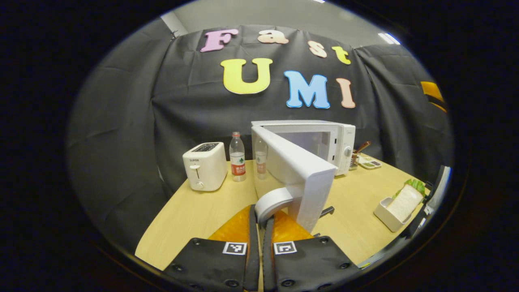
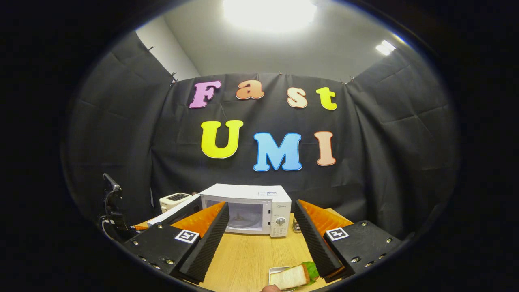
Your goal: Open the microwave oven with the left hand, put the food in, and close the microwave oven.
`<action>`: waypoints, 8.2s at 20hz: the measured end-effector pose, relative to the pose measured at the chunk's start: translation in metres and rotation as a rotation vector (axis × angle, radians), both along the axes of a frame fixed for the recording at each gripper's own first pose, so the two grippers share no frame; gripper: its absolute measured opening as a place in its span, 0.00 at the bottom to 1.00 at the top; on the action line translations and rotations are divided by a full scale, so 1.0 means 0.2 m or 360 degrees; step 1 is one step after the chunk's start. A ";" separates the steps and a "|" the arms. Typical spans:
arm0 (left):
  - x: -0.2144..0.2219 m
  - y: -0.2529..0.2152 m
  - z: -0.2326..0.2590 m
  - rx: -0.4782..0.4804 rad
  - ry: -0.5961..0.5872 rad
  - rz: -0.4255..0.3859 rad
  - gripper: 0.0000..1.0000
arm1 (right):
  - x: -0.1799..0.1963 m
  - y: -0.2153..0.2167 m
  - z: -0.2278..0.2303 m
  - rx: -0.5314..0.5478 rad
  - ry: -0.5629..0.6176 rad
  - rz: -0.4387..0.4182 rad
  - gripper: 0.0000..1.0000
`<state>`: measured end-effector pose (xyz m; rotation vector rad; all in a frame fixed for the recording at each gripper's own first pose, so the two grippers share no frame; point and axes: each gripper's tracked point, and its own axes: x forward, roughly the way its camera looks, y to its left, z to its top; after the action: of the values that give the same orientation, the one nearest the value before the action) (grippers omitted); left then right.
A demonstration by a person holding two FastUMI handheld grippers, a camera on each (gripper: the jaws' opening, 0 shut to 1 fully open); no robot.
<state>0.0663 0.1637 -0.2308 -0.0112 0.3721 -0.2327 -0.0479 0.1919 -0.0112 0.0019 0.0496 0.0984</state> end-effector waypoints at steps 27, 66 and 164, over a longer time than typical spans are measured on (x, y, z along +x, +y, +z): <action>-0.45 -0.31 0.96 0.0025 -0.0484 0.0475 0.95 | 0.22 -0.55 -0.65 0.0413 0.0855 0.0318 0.98; -0.53 -0.49 1.06 0.0064 -0.0523 0.0705 0.98 | -0.02 -0.51 -1.33 0.0729 0.1774 0.0714 0.25; -0.05 0.23 0.04 -0.0014 0.0005 0.0656 0.30 | 1.02 -0.38 -0.50 0.0322 0.0324 0.0120 0.98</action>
<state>0.0567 0.2088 -0.2224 -0.0962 0.3639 0.1730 0.1551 0.1152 -0.1110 0.2124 0.2431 0.1780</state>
